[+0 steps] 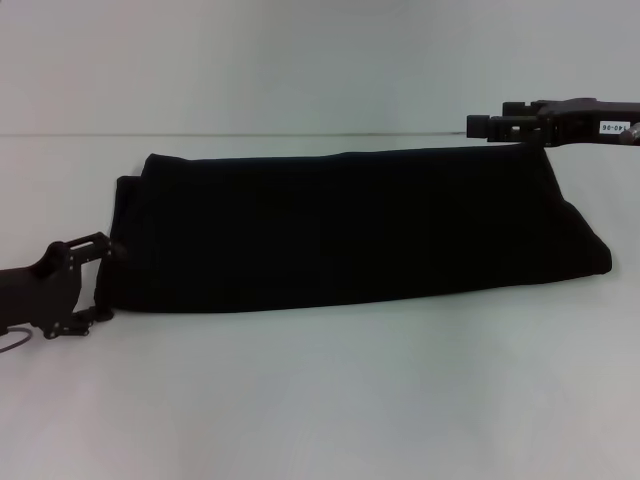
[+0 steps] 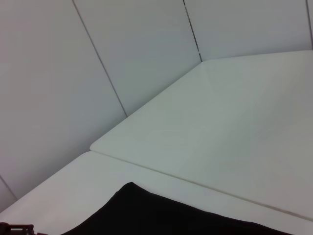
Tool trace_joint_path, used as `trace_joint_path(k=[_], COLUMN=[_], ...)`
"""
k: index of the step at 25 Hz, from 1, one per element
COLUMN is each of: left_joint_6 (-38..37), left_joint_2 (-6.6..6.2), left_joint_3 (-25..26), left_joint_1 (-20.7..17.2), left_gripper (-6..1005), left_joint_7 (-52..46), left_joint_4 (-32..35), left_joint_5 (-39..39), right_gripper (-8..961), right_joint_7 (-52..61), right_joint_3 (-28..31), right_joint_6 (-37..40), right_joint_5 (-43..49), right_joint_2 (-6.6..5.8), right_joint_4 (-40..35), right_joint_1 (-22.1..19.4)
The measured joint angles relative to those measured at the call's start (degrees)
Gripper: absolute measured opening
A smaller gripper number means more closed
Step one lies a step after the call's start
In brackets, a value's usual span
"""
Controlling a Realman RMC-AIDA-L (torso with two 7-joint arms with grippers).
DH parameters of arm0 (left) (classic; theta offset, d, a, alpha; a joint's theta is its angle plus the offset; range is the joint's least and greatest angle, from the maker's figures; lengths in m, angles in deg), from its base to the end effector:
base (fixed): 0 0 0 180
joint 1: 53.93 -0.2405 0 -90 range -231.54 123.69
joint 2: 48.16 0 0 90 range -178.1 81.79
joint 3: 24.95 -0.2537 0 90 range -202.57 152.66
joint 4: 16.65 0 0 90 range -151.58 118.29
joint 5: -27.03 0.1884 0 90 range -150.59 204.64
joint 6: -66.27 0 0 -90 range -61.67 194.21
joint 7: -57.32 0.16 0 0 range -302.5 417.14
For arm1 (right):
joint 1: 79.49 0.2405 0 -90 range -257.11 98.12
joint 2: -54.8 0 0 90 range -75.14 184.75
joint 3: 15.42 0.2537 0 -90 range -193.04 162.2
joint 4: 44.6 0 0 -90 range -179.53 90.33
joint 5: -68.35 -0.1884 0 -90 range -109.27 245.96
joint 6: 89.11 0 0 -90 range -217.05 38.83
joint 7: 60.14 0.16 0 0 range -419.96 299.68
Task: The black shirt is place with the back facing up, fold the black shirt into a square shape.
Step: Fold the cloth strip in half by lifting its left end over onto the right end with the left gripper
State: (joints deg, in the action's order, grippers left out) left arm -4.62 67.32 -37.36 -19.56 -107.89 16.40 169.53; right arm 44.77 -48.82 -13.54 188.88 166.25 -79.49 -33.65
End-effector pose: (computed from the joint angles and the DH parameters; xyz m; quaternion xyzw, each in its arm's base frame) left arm -0.3373 0.3476 0.0257 -0.4238 -0.8494 -0.2697 0.1620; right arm 0.2044 0.4226 0.0457 -0.8873 0.3414 0.2251 0.2131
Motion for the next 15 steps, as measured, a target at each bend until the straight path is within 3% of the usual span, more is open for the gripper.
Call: trace_joint_path(k=[15], left_joint_6=[0.41], left_joint_2=[0.16], left_joint_3=[-0.42], left_joint_1=[0.18], left_gripper=[840], left_joint_7=[1.02], left_joint_4=[0.00], left_joint_5=[-0.47], right_gripper=[889], right_joint_7=[0.09], right_joint_3=[0.00], right_joint_6=[0.19], right_joint_5=[-0.05], right_joint_2=[-0.01], right_joint_4=[-0.05], right_joint_1=[0.04])
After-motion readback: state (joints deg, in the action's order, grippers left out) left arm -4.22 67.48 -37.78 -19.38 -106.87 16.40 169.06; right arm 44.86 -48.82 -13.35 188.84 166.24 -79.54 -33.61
